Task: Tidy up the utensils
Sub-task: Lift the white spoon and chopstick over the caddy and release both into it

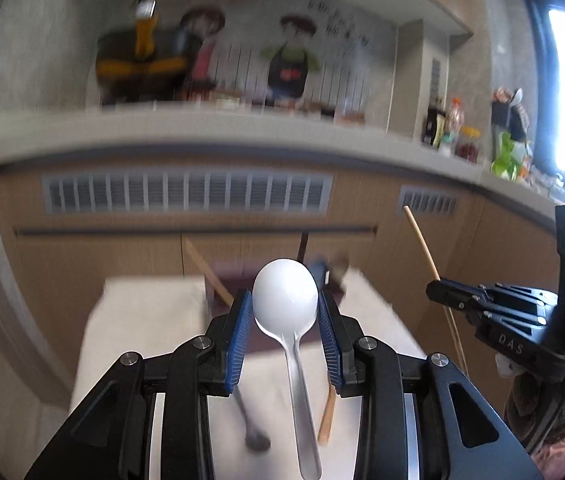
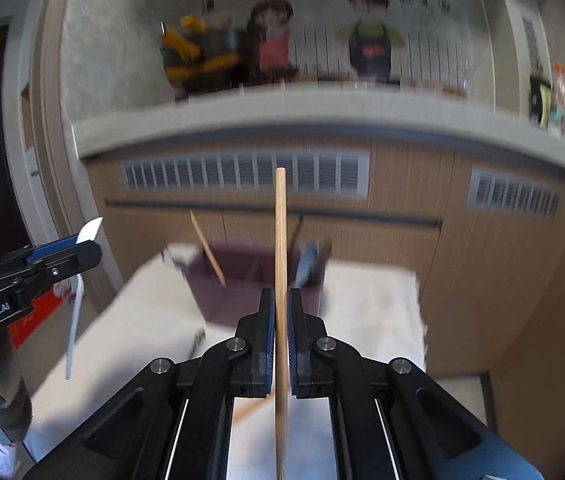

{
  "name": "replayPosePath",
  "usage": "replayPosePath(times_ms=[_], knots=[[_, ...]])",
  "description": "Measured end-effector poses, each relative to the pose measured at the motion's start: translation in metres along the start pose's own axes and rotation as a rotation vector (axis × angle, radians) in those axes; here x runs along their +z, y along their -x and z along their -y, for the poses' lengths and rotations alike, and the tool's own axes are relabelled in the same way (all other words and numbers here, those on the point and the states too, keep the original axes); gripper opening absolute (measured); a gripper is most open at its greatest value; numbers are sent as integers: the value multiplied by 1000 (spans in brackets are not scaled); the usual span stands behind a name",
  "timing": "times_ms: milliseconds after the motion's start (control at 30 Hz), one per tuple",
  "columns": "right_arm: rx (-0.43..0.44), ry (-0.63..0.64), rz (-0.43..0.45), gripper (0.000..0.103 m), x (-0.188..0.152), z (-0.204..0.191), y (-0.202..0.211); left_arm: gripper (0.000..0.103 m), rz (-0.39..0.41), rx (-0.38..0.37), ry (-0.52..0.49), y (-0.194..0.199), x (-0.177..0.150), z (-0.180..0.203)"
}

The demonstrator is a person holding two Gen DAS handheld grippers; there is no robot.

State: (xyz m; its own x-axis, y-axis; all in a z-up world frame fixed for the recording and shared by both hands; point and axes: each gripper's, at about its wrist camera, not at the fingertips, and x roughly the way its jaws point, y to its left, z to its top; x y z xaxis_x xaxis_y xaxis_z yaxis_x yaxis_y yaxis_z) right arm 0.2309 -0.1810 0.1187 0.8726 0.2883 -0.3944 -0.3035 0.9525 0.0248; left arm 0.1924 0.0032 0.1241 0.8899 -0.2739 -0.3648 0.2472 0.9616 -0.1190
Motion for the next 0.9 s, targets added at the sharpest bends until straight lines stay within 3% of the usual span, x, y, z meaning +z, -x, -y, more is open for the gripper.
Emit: replayPosePath(times_ms=[100, 233, 400, 600, 900], knots=[[-12, 11, 131, 5, 41, -4, 13, 35, 122, 26, -52, 9, 42, 15], [-20, -5, 249, 5, 85, 2, 14, 35, 214, 10, -60, 9, 86, 21], [-28, -33, 276, 5, 113, 10, -4, 35, 302, 10, -21, -6, 117, 10], [-22, -62, 220, 5, 114, 16, -65, 35, 266, 33, 6, -55, 120, -9], [-20, -64, 111, 5, 79, 20, -159, 35, 147, 55, 62, -143, 82, -43]])
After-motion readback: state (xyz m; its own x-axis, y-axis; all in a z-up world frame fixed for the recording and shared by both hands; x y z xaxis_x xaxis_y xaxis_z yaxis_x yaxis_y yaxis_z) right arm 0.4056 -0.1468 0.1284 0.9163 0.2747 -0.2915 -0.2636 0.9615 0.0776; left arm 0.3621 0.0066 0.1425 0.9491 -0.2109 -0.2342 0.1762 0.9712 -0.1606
